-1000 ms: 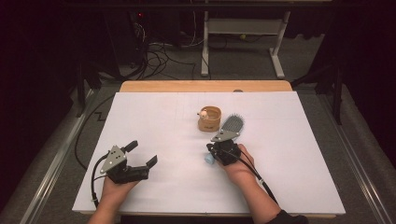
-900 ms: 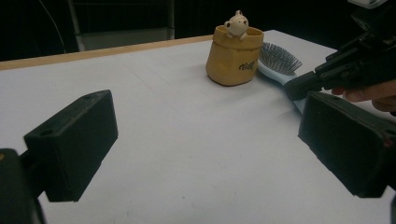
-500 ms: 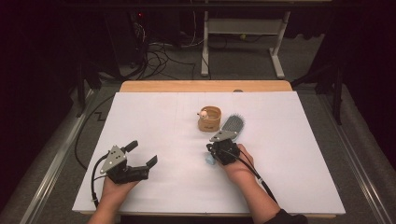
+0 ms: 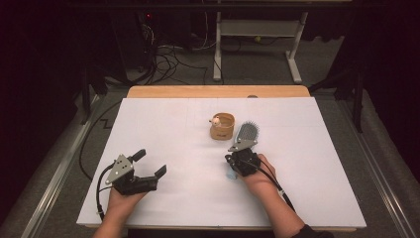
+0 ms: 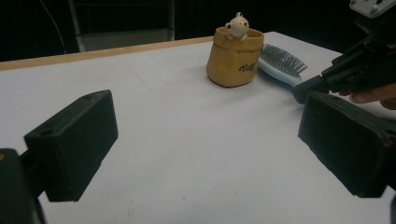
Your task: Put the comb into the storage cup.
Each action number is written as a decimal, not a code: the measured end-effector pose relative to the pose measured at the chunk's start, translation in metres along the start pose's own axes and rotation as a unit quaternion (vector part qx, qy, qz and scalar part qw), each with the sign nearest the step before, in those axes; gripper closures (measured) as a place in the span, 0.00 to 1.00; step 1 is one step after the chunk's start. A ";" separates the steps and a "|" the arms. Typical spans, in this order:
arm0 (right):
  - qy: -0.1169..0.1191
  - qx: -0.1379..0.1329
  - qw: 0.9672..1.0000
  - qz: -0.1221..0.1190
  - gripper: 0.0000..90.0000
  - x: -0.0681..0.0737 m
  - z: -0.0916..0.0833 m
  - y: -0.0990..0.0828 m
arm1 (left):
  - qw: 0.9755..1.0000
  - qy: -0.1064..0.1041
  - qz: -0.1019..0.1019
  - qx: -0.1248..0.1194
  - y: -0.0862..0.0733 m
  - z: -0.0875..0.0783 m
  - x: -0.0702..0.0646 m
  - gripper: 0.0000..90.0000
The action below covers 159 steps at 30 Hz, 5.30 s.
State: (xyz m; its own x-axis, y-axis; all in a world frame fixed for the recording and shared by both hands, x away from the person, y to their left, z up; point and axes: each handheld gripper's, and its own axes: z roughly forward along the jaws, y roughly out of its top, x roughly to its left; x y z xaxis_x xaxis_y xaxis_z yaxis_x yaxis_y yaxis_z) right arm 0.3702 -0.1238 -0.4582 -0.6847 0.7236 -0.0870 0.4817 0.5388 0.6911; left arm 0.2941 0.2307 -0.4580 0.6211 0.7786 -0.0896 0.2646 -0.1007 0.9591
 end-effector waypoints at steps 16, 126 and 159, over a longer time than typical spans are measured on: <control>-0.018 0.003 1.000 0.010 1.00 -0.022 -0.037 -0.039 | 1.000 -0.003 0.000 0.004 0.000 0.002 -0.002 0.06; -0.069 -0.069 0.992 0.074 0.00 -0.067 -0.069 -0.047 | 1.000 0.015 -0.009 -0.008 0.001 0.000 0.004 0.00; -0.042 0.041 0.993 0.107 0.00 -0.094 0.008 0.018 | 1.000 0.020 0.004 -0.005 -0.001 0.000 0.004 0.00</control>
State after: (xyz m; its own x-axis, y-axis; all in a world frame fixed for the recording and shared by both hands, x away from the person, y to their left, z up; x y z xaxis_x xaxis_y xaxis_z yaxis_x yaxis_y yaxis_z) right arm 0.4473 -0.1785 -0.4430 -0.5157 0.8568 -0.0064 0.6559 0.3996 0.6404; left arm 0.2964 0.2345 -0.4587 0.5933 0.8019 -0.0713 0.2520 -0.1009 0.9625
